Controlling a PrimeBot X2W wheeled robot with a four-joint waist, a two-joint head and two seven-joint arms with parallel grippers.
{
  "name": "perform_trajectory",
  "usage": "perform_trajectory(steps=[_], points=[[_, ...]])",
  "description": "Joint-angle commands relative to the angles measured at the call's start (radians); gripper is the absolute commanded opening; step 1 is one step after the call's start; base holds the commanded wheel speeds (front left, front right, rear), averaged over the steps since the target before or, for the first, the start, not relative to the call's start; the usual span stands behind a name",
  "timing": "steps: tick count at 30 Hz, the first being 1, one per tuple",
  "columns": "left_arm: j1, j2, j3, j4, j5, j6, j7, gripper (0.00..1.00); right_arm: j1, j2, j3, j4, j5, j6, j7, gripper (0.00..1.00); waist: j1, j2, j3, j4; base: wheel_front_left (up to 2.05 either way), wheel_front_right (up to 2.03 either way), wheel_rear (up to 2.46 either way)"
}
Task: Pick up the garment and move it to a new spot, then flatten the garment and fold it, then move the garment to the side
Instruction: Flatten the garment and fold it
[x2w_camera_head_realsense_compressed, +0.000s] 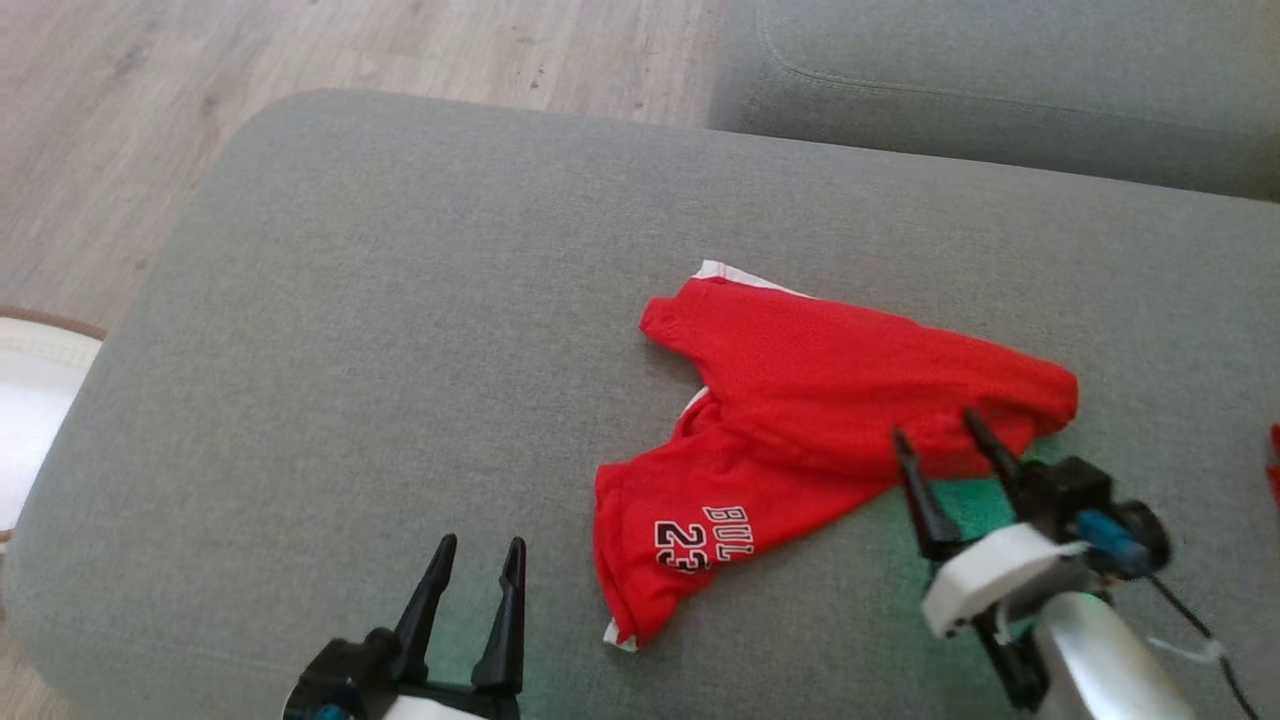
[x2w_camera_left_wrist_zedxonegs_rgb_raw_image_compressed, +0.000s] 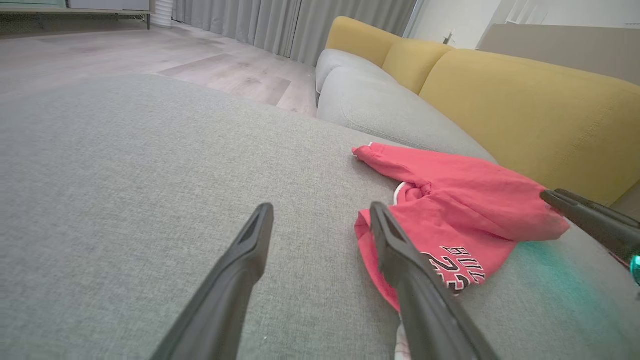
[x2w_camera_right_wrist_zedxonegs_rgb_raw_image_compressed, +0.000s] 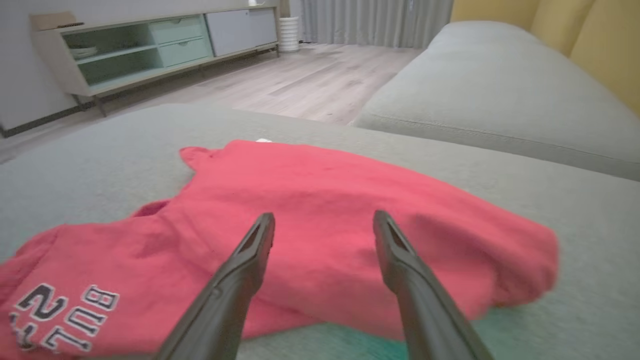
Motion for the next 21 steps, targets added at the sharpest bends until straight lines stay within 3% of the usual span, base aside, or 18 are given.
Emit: perform_trajectory(steps=[1, 5, 10, 14, 21], points=[[-0.032, -0.002, 0.027, -0.024, 0.002, 0.002, -0.005, 1.00, -0.059, 0.003, 0.049, -0.024, 0.015, 0.002, 0.002, 1.00, 0.0000, 0.0000, 0.000, 0.010, 0.00, 0.00, 0.00], [-0.032, -0.002, 0.014, -0.023, -0.002, 0.000, -0.005, 1.00, -0.086, 0.006, 0.142, -0.008, 0.065, 0.002, 0.010, 1.00, 0.0000, 0.0000, -0.002, 0.033, 0.00, 0.00, 0.00], [-0.029, -0.002, -0.073, -0.001, -0.016, -0.006, -0.005, 1.00, -0.090, 0.011, 0.179, 0.008, 0.090, 0.002, -0.001, 1.00, 0.0000, 0.0000, -0.006, 0.037, 0.00, 0.00, 0.00], [-0.050, -0.002, -0.183, 0.040, -0.047, -0.007, -0.005, 1.00, -0.092, 0.018, 0.187, 0.009, 0.097, 0.002, -0.008, 1.00, 0.0000, 0.0000, -0.003, 0.011, 0.00, 0.00, 0.00], [-0.113, -0.002, -0.268, 0.202, -0.105, -0.007, -0.005, 1.00, -0.101, 0.009, 0.185, 0.000, 0.100, 0.002, -0.012, 1.00, 0.0000, 0.0000, 0.013, -0.067, 0.00, 0.00, 0.00]])
